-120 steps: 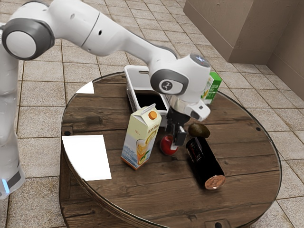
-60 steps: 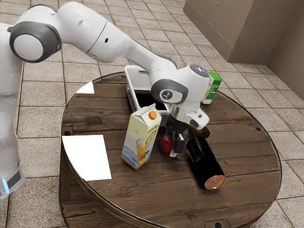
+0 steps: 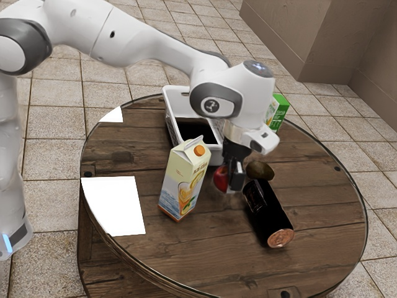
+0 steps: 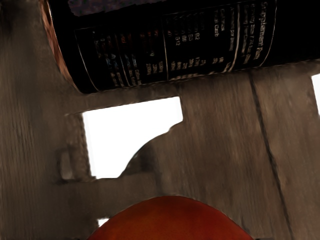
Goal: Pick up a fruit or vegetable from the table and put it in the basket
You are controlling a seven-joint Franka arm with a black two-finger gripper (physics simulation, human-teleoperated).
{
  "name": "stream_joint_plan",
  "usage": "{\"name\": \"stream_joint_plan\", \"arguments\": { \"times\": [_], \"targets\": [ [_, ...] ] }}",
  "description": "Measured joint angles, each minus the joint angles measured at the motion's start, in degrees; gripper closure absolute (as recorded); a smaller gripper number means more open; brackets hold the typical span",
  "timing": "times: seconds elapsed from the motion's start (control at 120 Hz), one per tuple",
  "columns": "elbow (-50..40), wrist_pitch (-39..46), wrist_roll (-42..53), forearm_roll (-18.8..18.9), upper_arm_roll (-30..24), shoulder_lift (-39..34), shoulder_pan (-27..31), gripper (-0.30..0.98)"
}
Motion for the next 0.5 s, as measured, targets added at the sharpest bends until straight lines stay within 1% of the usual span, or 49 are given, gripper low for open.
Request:
{"name": "stream_joint_plan", "arguments": {
  "times": [0.125,0.225,0.3,0.383,0.5],
  "targets": [
    [3.1,-2.1,0.0,0.4,4.1,-2.5,-6.7,0.29],
    [4.8,-3.3,0.0,1.2,5.9,-2.7,-7.1,0.29],
    [7.2,-4.2,0.1,1.8,6.9,-2.4,-4.5,0.32],
    [9.6,-5.4,0.1,2.3,7.2,-2.2,0.2,0.32],
    [10.2,-6.5,0.3,2.5,7.2,-2.1,6.9,0.33]
  ]
}}
